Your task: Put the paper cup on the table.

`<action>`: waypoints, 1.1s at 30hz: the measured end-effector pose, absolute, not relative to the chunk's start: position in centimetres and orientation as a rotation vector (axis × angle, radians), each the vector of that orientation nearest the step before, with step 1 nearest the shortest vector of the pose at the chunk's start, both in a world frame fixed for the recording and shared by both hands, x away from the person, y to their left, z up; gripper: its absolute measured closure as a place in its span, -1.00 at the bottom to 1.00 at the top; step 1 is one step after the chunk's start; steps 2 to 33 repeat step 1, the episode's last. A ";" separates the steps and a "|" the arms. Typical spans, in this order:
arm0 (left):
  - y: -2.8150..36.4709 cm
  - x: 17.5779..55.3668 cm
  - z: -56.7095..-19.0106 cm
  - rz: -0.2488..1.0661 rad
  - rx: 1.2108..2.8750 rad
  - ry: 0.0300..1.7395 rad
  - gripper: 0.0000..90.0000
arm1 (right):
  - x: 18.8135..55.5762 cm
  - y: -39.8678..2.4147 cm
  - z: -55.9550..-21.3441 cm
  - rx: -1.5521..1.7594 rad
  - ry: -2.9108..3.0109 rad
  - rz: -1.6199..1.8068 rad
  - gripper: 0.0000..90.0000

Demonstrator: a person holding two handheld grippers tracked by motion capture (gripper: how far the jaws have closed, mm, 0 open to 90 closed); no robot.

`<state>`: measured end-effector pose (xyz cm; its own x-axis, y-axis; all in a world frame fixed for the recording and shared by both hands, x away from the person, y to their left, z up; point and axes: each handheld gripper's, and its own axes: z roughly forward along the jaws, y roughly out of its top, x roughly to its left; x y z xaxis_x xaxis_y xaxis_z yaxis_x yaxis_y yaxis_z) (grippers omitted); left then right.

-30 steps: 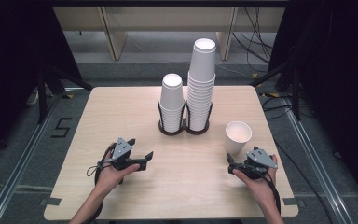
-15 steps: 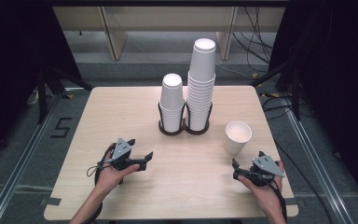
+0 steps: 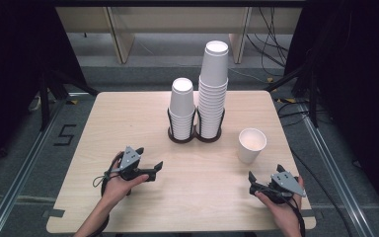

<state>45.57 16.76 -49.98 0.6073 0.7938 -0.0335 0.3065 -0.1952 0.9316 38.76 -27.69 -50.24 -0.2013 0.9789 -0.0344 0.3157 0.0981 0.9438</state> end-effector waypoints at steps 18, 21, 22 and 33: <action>16.6 45.6 -50.0 0.570 1.772 0.896 -0.84 | 38.8 -27.8 -50.2 1.278 1.643 1.131 -0.99; 16.6 45.6 -50.0 0.570 1.772 0.896 -0.84 | 38.8 -27.8 -50.2 1.278 1.643 1.131 -0.99; 16.6 45.6 -50.0 0.570 1.772 0.896 -0.84 | 38.8 -27.8 -50.2 1.278 1.643 1.131 -0.99; 16.6 45.6 -50.0 0.570 1.772 0.896 -0.84 | 38.8 -27.8 -50.2 1.278 1.643 1.131 -0.99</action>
